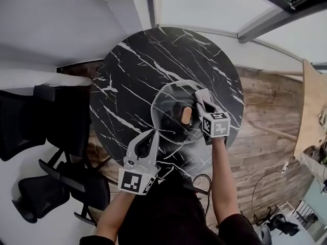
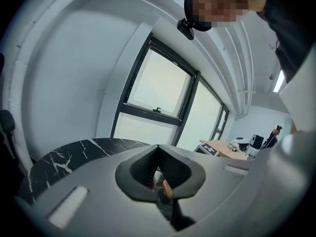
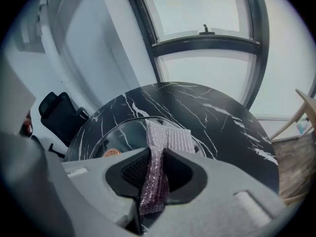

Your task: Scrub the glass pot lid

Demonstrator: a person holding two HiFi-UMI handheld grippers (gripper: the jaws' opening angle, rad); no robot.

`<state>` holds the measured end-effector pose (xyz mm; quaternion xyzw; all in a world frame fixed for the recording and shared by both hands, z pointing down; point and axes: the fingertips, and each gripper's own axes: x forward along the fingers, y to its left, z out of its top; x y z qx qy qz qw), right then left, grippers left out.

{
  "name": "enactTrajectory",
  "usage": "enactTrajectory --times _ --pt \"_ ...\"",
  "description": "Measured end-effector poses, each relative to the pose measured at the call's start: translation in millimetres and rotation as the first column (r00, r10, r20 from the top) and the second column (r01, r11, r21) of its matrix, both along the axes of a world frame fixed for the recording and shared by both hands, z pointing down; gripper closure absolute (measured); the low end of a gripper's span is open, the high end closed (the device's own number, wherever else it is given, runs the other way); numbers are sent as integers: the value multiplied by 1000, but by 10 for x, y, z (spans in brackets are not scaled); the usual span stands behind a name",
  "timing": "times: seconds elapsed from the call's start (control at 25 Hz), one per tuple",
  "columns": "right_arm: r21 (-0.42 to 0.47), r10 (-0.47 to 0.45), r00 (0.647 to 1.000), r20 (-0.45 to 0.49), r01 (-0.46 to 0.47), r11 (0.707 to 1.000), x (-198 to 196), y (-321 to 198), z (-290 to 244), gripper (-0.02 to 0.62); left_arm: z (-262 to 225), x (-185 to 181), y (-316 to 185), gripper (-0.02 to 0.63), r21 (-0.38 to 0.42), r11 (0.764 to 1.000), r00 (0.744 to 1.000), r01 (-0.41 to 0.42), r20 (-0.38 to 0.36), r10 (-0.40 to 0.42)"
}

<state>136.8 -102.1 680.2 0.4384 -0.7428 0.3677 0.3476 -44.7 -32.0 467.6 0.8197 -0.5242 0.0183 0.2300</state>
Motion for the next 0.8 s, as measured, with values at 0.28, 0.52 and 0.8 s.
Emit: enactTrajectory --times 0.28,0.52,0.8 --pt "-27 -85 996 -39 84 996 -144 -132 8 515 26 -140 -43 603 -5 1000 1000 29 -5 -29" --pt "-53 -160 986 -52 157 986 -290 -200 20 515 57 -254 -48 603 -12 998 998 55 -18 -55" --pt "-75 -247 967 -63 242 967 -550 -264 29 513 107 -396 -48 603 -24 997 997 72 -30 -73"
